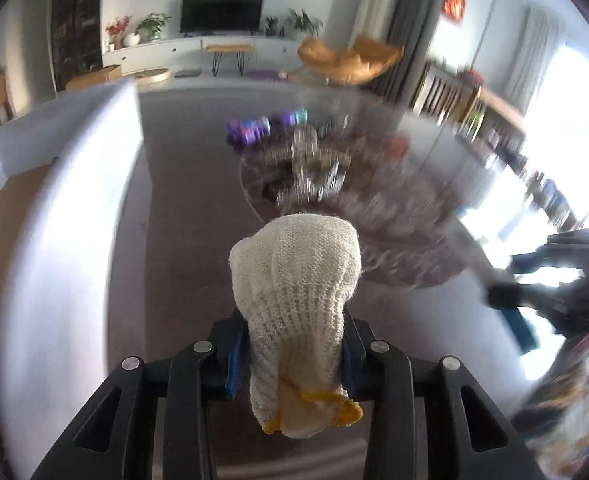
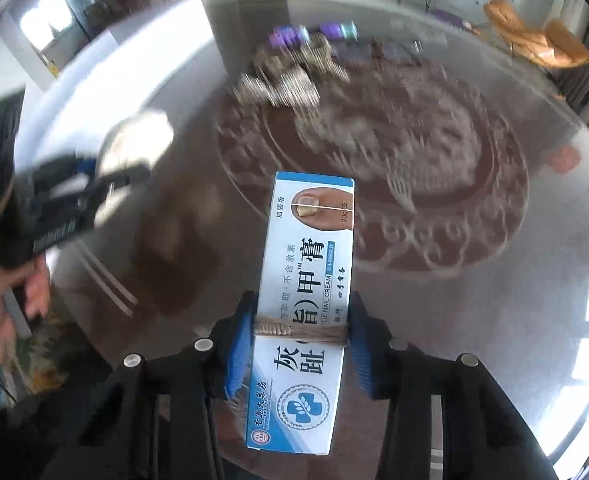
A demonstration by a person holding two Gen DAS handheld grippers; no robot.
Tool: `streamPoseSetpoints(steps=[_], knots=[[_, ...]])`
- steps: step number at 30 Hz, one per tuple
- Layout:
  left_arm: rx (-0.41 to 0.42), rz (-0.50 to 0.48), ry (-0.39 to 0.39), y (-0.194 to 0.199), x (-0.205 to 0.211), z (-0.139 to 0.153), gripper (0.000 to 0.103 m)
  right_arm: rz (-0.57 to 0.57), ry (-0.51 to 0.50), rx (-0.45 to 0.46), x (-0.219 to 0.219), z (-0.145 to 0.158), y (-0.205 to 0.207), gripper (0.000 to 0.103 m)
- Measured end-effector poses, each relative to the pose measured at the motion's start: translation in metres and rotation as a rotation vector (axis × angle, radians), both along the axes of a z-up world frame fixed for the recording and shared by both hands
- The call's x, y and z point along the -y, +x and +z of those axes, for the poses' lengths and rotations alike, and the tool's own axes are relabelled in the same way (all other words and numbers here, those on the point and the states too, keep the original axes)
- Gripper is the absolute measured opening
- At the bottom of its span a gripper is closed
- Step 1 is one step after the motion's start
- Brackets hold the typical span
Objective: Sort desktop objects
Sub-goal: 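Carry the glove in the left tool and box in the right tool over the bin, then open both tools over the bin and pull them back to the table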
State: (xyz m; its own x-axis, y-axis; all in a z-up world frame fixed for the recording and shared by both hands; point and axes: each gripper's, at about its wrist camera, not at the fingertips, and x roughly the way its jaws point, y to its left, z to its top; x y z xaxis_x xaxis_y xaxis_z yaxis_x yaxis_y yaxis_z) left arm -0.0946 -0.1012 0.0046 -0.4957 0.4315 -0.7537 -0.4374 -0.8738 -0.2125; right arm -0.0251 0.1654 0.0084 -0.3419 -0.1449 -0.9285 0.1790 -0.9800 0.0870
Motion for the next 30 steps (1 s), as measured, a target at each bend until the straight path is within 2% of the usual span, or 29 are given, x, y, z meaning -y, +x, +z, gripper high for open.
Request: streamPoseSetpoints(steps=[1,3,5,7,9,12,15,17,19,20,21,22,23,24,25,27,30], knots=[[-0.011,0.019,0.046,0.004,0.02,0.017,0.037,0.012,-0.012,-0.026,0.015,0.013,-0.008,0.044],[-0.041,0.058,0.079,0.009,0.055,0.038,0.037,0.051,-0.045,-0.076,0.051,0.039,-0.025,0.044],[-0.075,0.12,0.059,0.008,0.097,0.057,0.037,0.114,-0.082,-0.127,0.088,0.068,-0.041,0.044],[-0.093,0.202,0.006,0.003,0.141,0.067,0.037,0.187,-0.129,-0.157,0.133,0.092,-0.058,0.044],[-0.085,0.287,-0.052,-0.007,0.178,0.065,0.037,0.245,-0.159,-0.169,0.175,0.105,-0.073,0.044],[-0.025,0.384,-0.099,-0.019,0.223,0.049,0.037,0.337,-0.178,-0.203,0.254,0.118,-0.092,0.044],[0.03,0.427,-0.14,-0.018,0.246,0.026,0.039,0.403,-0.218,-0.231,0.31,0.113,-0.1,0.044],[0.079,0.453,-0.17,-0.02,0.251,0.01,0.044,0.441,-0.237,-0.25,0.339,0.101,-0.104,0.045],[0.12,0.472,-0.209,-0.022,0.251,-0.004,0.06,0.448,-0.257,-0.203,0.356,0.079,-0.112,0.048],[0.121,0.475,-0.198,-0.02,0.252,-0.004,0.06,0.435,-0.254,-0.177,0.359,0.068,-0.116,0.052],[0.11,0.478,-0.18,-0.018,0.252,-0.002,0.071,0.411,-0.252,-0.165,0.358,0.059,-0.118,0.062],[0.094,0.479,-0.17,-0.016,0.252,0.001,0.089,0.385,-0.26,-0.172,0.354,0.054,-0.118,0.068],[0.071,0.485,-0.174,-0.014,0.251,0.004,0.095,0.363,-0.28,-0.188,0.346,0.051,-0.116,0.069],[0.046,0.495,-0.182,-0.012,0.251,0.007,0.098,0.343,-0.291,-0.201,0.336,0.048,-0.118,0.075],[0.031,0.5,-0.192,-0.011,0.248,0.008,0.098,0.329,-0.291,-0.211,0.329,0.048,-0.117,0.079],[0.022,0.5,-0.228,-0.012,0.243,0.007,0.098,0.3,-0.296,-0.251,0.306,0.049,-0.113,0.082],[-0.017,0.506,-0.264,-0.009,0.23,0.009,0.098,0.242,-0.27,-0.329,0.263,0.05,-0.099,0.095]])
